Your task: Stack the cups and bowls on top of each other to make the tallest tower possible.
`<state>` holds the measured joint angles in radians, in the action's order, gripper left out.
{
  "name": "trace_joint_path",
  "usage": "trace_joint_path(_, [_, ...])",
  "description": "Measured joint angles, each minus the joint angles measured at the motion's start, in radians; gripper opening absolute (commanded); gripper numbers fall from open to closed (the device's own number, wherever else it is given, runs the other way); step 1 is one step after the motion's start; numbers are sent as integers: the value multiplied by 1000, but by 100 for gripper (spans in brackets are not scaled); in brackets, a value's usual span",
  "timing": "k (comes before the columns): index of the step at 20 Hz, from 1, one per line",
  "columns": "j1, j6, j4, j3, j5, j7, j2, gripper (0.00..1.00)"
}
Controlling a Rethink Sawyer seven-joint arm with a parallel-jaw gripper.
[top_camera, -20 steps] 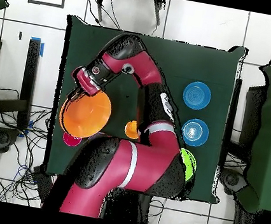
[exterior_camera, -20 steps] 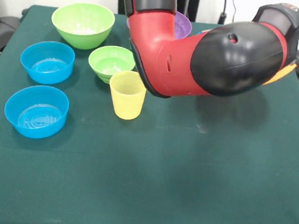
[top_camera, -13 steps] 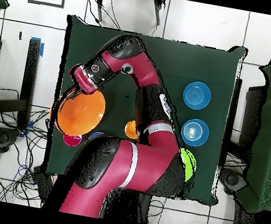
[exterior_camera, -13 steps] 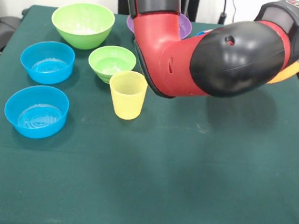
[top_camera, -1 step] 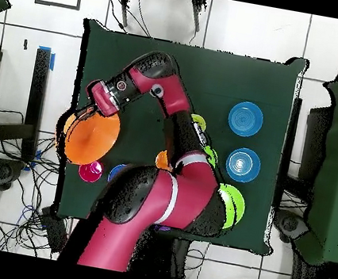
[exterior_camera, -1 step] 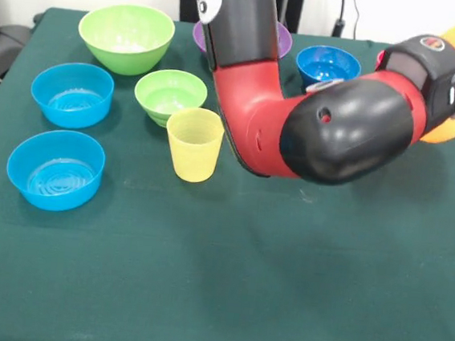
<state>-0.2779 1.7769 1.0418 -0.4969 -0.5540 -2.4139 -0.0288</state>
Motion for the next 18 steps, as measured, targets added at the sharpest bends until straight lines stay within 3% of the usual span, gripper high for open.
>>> trace_joint_path(6, [-10, -12, 7, -31, -13, 0, -37, 0])
trace_joint_path(8, [-14, -56, 25, -31, -13, 0, -29, 0])
trace_joint_path(18, [-17, -439, 72, -29, 48, 0, 83, 0])
